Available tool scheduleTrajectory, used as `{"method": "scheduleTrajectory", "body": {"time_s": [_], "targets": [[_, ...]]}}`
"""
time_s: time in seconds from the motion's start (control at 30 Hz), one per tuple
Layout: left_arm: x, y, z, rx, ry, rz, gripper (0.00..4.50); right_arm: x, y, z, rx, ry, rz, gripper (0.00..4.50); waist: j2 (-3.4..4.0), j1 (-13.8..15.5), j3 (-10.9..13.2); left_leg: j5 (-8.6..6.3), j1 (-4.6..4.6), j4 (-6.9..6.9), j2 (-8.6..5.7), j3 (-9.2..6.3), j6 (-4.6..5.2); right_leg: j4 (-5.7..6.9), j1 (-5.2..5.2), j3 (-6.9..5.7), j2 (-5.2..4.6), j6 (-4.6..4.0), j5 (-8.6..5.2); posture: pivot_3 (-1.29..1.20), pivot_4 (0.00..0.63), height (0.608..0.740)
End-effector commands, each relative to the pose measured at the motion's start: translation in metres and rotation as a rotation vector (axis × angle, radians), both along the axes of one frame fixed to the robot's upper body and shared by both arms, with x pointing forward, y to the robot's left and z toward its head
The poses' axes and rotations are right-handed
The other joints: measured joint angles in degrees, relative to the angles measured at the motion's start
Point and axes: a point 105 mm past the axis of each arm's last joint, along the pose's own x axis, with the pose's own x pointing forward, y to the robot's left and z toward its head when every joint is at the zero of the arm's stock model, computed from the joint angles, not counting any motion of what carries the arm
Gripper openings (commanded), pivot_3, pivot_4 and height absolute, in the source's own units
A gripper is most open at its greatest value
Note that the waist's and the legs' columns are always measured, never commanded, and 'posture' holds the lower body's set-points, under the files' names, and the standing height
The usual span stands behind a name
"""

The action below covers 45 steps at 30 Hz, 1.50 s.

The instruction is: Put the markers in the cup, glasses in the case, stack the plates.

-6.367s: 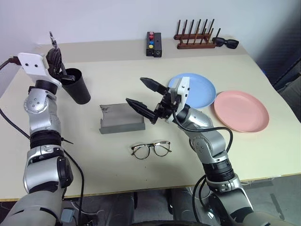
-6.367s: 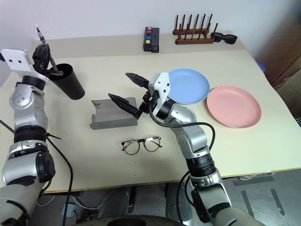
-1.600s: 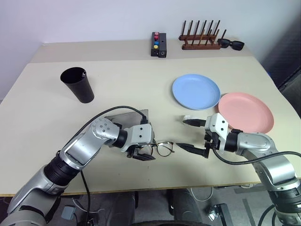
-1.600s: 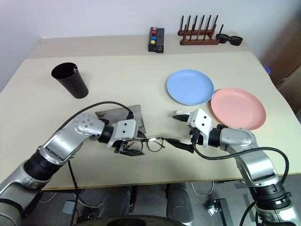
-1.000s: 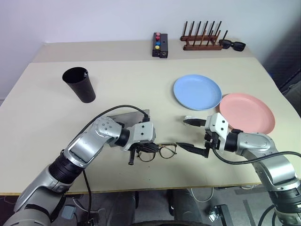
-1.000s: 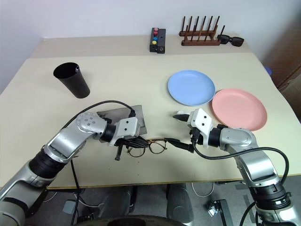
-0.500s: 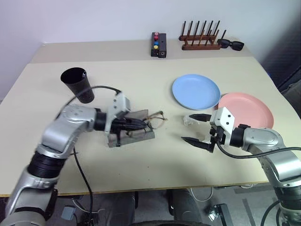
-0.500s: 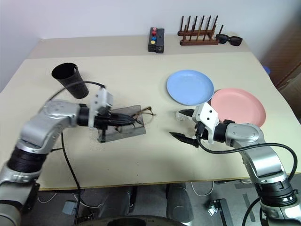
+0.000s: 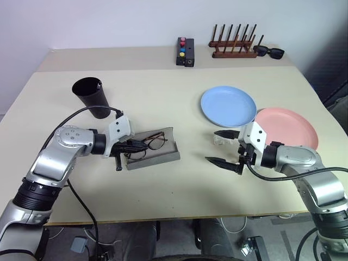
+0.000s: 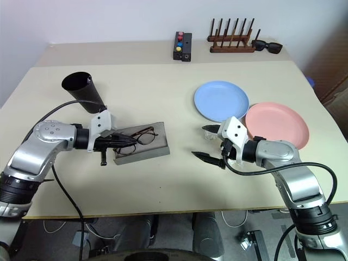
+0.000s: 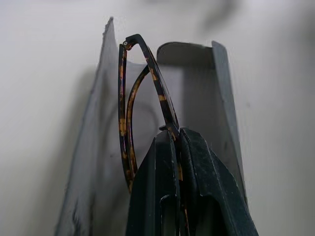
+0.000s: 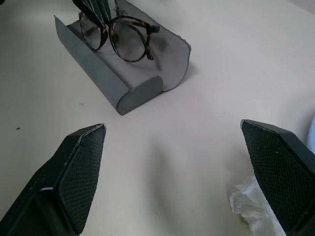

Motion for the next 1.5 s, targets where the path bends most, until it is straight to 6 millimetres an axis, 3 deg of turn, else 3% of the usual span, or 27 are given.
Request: {"method": "scheduleTrajectory", "body": {"time_s": [0.03,0.27,0.6,0.7,0.83,1.03,1.1,1.2,1.33,1.5], "targets": [[-0.007,-0.008,-0.003,0.007,-0.002,-0.057,0.09,-0.002,0.007,0.015,0.014,-0.053,0.025,4.5,0.0,0.0,0.0,0.0,0.0,0.0,0.0,0.0,0.0,0.0,0.0,0.0,0.0,0.0,0.0,0.0,0.15,0.734],[-0.009,-0.014,-0.011,0.007,0.028,-0.097,0.09,0.0,0.009,0.017,0.018,-0.056,0.028,4.5,0.0,0.0,0.0,0.0,0.01,0.0,0.0,0.0,0.0,0.0,0.0,0.0,0.0,0.0,0.0,0.0,0.15,0.734],[-0.008,-0.009,-0.008,-0.025,0.045,-0.074,0.09,0.0,0.005,0.008,0.021,-0.054,0.03,4.5,0.0,-0.1,0.0,0.0,0.02,0.0,0.0,0.0,0.0,0.0,0.01,0.0,0.0,0.0,0.0,0.0,0.15,0.734],[-0.007,-0.009,-0.008,-0.02,0.047,-0.069,1.0,0.0,0.005,0.005,0.021,-0.055,0.034,4.5,0.0,-0.1,0.0,0.0,0.02,0.0,0.0,0.0,0.0,0.01,0.01,0.0,0.0,0.0,0.0,0.0,0.15,0.734],[-0.005,-0.009,-0.005,-0.03,0.03,-0.052,3.01,0.0,0.003,0.002,0.021,-0.054,0.037,4.5,0.0,-0.1,0.0,0.0,0.02,0.0,0.0,0.0,0.0,0.01,0.01,0.0,0.0,0.02,0.01,0.0,0.15,0.734],[0.009,-0.011,0.016,-0.116,-0.048,-0.014,3.01,0.0,0.004,0.0,0.02,-0.056,0.039,4.5,0.0,-0.1,0.0,0.0,0.02,0.02,0.0,0.0,0.0,0.02,0.01,0.0,0.0,0.05,0.03,0.0,0.15,0.734],[0.014,-0.012,0.033,-0.182,-0.079,-0.001,3.01,0.0,0.005,0.001,0.021,-0.056,0.04,4.5,0.0,-0.1,0.0,0.0,0.02,0.01,0.0,0.0,0.0,0.02,0.01,0.0,0.0,0.09,0.05,0.0,0.15,0.734],[0.024,-0.01,0.052,-0.252,-0.13,0.036,2.22,0.0,0.006,0.002,0.022,-0.058,0.042,4.5,-0.01,-0.1,0.0,0.0,0.01,0.02,0.0,0.0,0.0,0.02,0.01,-0.01,0.0,0.15,0.09,0.0,0.15,0.734],[0.043,0.003,0.066,-0.247,-0.223,0.134,0.15,-0.001,0.008,0.004,0.024,-0.063,0.049,4.5,-0.01,-0.2,0.0,0.0,0.03,0.01,-0.01,0.0,0.0,0.03,0.01,-0.01,0.0,0.17,0.1,0.0,0.15,0.734],[0.063,0.026,0.055,-0.122,-0.303,0.241,0.02,-0.003,0.015,0.012,0.029,-0.075,0.07,4.5,-0.01,-0.2,0.0,0.0,0.04,0.01,-0.01,0.0,0.0,0.05,0.01,0.0,0.0,0.19,0.11,0.0,0.15,0.734]]}}
